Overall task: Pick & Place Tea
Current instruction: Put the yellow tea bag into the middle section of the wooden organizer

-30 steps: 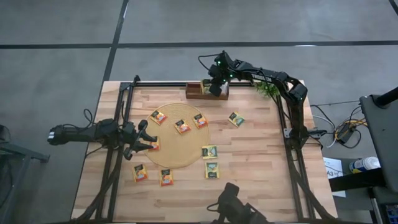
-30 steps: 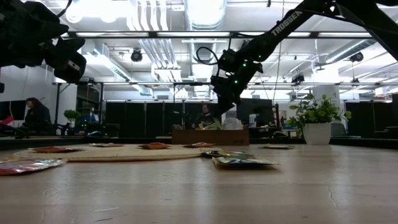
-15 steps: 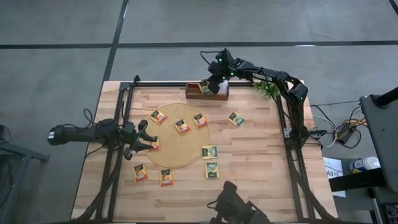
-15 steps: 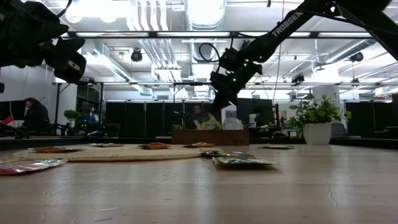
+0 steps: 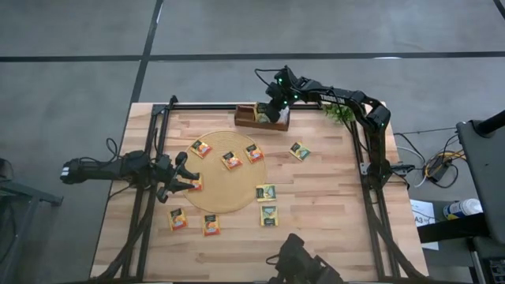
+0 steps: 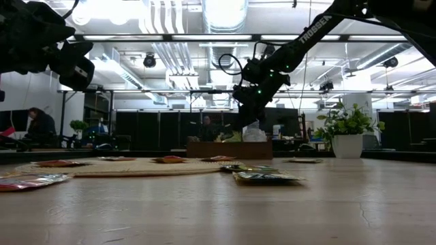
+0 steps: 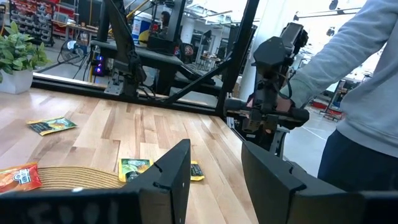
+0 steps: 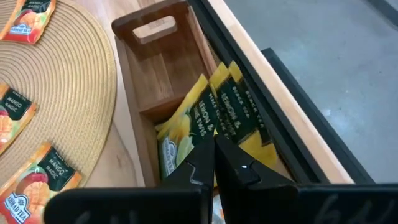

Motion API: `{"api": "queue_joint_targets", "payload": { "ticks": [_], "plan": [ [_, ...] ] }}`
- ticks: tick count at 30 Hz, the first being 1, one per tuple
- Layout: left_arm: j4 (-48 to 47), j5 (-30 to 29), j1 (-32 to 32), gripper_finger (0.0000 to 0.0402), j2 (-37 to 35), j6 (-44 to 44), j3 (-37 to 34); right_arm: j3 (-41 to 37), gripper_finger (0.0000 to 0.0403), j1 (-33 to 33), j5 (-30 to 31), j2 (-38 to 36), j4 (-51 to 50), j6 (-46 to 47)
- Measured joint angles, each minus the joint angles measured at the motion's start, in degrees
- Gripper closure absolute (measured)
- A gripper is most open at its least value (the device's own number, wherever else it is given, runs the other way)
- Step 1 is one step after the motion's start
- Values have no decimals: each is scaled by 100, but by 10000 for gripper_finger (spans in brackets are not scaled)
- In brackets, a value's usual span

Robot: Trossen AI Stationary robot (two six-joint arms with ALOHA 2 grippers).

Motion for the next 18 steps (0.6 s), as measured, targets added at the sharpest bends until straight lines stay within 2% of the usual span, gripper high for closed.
{"api": "queue_joint_targets", "payload": {
  "ticks": [10, 14, 18],
  "plan": [
    [0, 0, 2, 264, 0, 0, 0, -15, 395, -27, -11, 1, 144, -16],
    [0, 0, 1, 264, 0, 0, 0, -28, 394, -22, 4, 1, -354, -344],
    [0, 0, 0, 264, 0, 0, 0, -31, 394, -27, 5, 1, -992, -1090]
  ]
}}
